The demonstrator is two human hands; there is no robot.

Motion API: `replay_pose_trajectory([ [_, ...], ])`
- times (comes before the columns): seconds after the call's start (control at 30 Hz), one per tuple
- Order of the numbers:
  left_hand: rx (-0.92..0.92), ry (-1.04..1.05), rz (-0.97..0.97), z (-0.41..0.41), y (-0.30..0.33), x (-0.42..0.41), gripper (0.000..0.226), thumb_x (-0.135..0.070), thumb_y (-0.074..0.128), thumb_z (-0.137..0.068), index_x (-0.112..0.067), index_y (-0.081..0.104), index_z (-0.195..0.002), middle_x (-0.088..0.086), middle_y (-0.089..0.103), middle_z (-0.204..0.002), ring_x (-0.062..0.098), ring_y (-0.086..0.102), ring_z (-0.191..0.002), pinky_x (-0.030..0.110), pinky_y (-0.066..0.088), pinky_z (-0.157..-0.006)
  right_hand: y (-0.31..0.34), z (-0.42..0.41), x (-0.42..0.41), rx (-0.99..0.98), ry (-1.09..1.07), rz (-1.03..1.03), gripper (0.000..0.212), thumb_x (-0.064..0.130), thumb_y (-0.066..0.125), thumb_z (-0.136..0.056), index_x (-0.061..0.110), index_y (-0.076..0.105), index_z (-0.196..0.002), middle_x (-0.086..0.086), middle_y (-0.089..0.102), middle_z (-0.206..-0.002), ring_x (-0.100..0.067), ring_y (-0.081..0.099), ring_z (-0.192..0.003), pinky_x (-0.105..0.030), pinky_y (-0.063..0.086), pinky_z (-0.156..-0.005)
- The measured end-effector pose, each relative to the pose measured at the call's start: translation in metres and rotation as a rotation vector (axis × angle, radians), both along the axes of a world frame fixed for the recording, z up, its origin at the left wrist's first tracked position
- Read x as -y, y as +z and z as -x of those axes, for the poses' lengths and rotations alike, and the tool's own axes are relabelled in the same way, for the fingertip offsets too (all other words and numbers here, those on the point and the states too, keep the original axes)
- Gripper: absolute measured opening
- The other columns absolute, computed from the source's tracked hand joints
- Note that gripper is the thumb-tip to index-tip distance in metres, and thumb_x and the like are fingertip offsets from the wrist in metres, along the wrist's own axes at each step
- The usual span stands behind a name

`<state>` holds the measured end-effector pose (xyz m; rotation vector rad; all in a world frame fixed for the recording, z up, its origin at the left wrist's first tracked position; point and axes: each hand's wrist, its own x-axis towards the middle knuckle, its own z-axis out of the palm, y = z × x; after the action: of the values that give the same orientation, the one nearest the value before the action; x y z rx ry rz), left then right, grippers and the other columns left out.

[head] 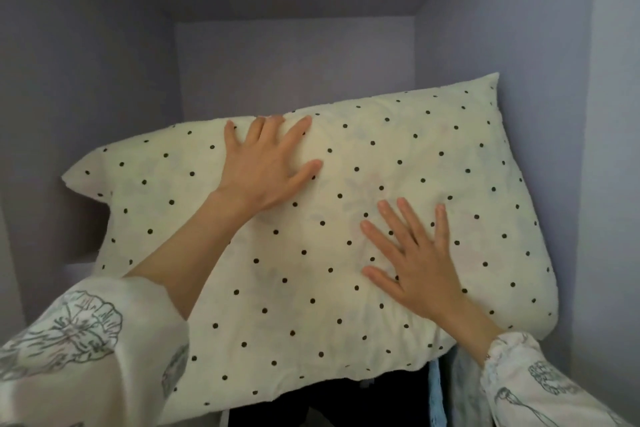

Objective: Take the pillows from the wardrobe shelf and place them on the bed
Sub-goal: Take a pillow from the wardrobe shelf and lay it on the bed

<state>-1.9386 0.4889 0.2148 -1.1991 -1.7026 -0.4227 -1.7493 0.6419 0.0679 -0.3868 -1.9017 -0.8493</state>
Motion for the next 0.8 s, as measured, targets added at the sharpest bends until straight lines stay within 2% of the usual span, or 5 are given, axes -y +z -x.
replay_pose_trajectory([
  [0.23, 0.262, 0.044, -0.147, 0.011, -0.082, 0.033, 0.071, -0.072, 0.029, -0.076, -0.033, 0.036, -0.135, 0.012, 0.045, -0.125, 0.03, 0.039, -0.115, 0.054, 0.026, -0.099, 0.007, -0.004, -0.004, 0.181, 0.014, -0.094, 0.058, 0.056, 0.033, -0.093, 0.034, 0.021, -0.146, 0.0, 0.022, -0.154, -0.022, 0.02, -0.142, -0.064, 0.013, -0.108],
  [0.47, 0.451, 0.108, -0.232, -0.004, -0.143, 0.057, 0.061, -0.069, 0.034, -0.079, -0.032, 0.031, -0.127, 0.012, 0.046, -0.109, 0.031, 0.044, -0.096, 0.047, 0.037, -0.083, 0.007, 0.036, 0.037, -0.04, -0.064, 0.181, 0.048, 0.043, 0.023, -0.099, 0.031, 0.024, -0.145, 0.002, 0.024, -0.154, -0.021, 0.017, -0.143, -0.068, 0.003, -0.107],
  [0.63, 0.543, 0.103, -0.225, -0.021, -0.181, 0.072, 0.056, -0.06, 0.033, -0.083, -0.023, 0.032, -0.124, 0.014, 0.047, -0.106, 0.032, 0.047, -0.095, 0.048, 0.038, -0.084, 0.008, 0.046, 0.04, 0.088, -0.003, 0.12, 0.046, 0.041, 0.023, -0.098, 0.032, 0.027, -0.144, 0.003, 0.028, -0.153, -0.022, 0.021, -0.142, -0.07, 0.005, -0.104],
  [0.7, 0.516, 0.051, -0.243, -0.024, -0.175, 0.072, 0.055, -0.054, 0.035, -0.084, -0.02, 0.034, -0.127, 0.017, 0.045, -0.116, 0.035, 0.045, -0.104, 0.05, 0.035, -0.09, 0.008, 0.044, 0.035, 0.137, 0.015, 0.069, 0.046, 0.042, 0.024, -0.098, 0.031, 0.028, -0.143, 0.002, 0.029, -0.153, -0.022, 0.022, -0.141, -0.07, 0.006, -0.104],
  [0.8, 0.277, -0.086, -0.216, -0.027, -0.145, 0.056, 0.053, -0.04, 0.038, -0.09, -0.016, 0.034, -0.137, 0.023, 0.04, -0.135, 0.042, 0.038, -0.123, 0.059, 0.03, -0.101, 0.008, 0.041, 0.031, 0.151, 0.046, 0.03, 0.045, 0.042, 0.026, -0.098, 0.031, 0.032, -0.142, 0.002, 0.03, -0.152, -0.022, 0.024, -0.141, -0.07, 0.009, -0.104],
])
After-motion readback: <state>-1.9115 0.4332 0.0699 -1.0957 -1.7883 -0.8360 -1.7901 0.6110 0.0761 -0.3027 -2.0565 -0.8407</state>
